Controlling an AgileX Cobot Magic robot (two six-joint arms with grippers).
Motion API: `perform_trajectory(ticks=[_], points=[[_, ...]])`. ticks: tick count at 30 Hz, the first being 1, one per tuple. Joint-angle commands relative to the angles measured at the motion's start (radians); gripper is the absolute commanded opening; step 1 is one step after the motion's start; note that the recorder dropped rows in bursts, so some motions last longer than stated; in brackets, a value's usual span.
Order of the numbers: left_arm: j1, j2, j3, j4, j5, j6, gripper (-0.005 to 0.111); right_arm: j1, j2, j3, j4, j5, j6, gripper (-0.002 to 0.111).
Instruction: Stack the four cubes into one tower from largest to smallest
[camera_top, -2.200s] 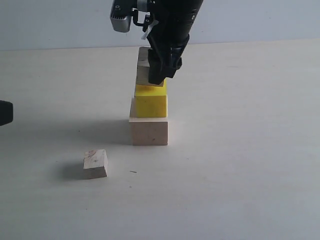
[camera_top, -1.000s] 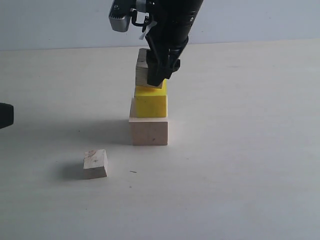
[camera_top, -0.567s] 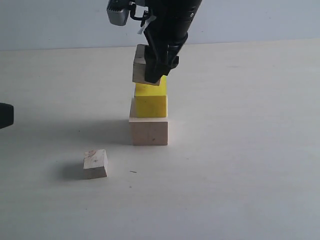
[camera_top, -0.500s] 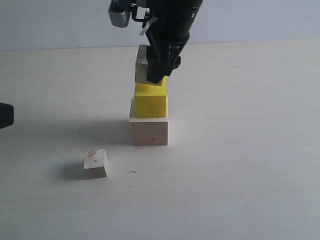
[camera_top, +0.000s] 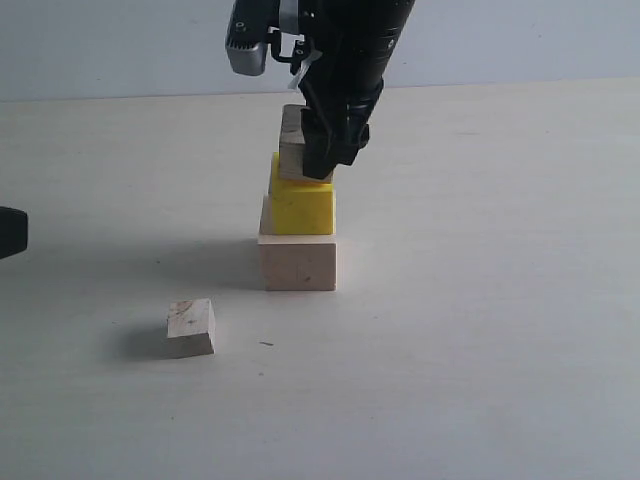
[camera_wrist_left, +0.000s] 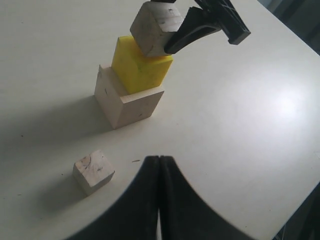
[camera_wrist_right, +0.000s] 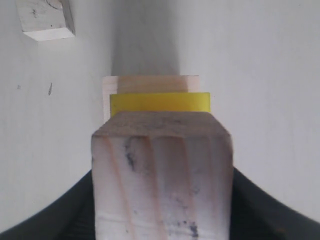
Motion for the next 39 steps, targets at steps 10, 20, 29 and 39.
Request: perform_trajectory(ticks=[10,20,29,39], points=[[0.000,-0.001,0.003,-0.002,-0.007,-0.001,0.000,-0.001,-0.014,0.003,0.024,-0.005,-0.067,0.000],[0.000,-0.001,0.003,-0.002,-0.007,-0.001,0.000,-0.001,-0.014,0.003,0.024,-0.005,-0.072,0.000],[0.000,-0.001,0.003,-0.002,-0.007,-0.001,0.000,-0.001,-0.014,0.003,0.033,-0.005,-0.064,0.000],[0.000,-0.001,0.003,-0.002,-0.007,-0.001,0.000,-0.001,-0.014,0.003,0.034,-0.005,-0.064,0.022]])
